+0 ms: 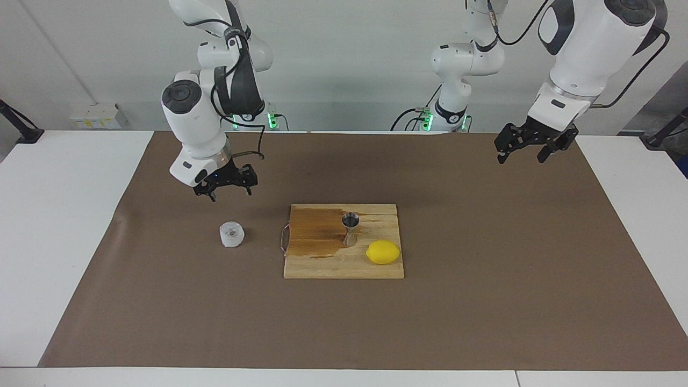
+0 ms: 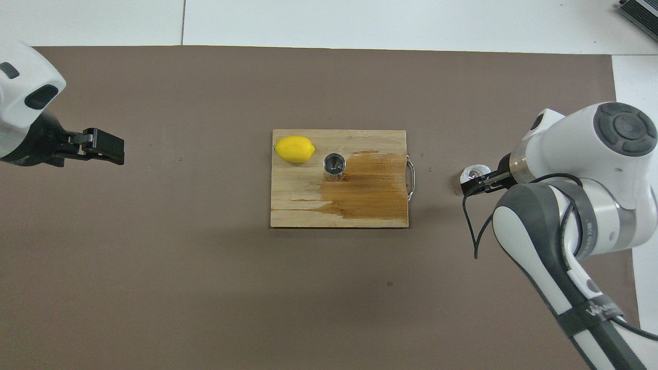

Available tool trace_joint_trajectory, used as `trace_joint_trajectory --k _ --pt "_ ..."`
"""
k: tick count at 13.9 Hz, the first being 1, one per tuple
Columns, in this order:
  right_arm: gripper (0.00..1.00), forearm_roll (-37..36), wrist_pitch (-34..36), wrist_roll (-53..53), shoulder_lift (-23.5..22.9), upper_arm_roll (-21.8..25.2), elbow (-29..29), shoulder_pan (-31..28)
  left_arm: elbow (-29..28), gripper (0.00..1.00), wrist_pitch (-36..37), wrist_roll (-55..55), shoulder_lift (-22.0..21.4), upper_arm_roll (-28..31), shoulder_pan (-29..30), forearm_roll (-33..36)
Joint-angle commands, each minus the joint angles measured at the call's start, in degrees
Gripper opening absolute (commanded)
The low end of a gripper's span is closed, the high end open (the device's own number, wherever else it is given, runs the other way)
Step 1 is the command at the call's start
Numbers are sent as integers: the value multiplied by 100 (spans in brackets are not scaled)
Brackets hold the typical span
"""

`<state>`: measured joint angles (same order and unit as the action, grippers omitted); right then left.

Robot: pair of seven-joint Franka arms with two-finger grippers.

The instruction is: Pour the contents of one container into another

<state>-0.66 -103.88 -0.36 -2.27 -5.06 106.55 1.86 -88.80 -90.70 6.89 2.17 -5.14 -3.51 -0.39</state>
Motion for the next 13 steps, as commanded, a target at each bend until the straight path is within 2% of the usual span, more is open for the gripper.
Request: trace_joint_trajectory --k 1,3,6,9,13 --pt "100 -93 1286 386 16 22 -1150 -107 -146 100 26 -12 -147 -13 34 82" --pt "100 3 2017 553 34 75 -1749 -142 -146 100 26 -12 -147 -13 26 82" --pt "100 13 2029 440 174 76 -1787 -212 -146 100 26 -12 -147 -13 26 82" --pt "100 74 1731 440 183 111 -1700 -291 -146 100 18 -12 -147 -13 26 82" --pt "100 92 1748 440 192 93 -1690 -327 -146 100 26 -12 -147 -13 26 82"
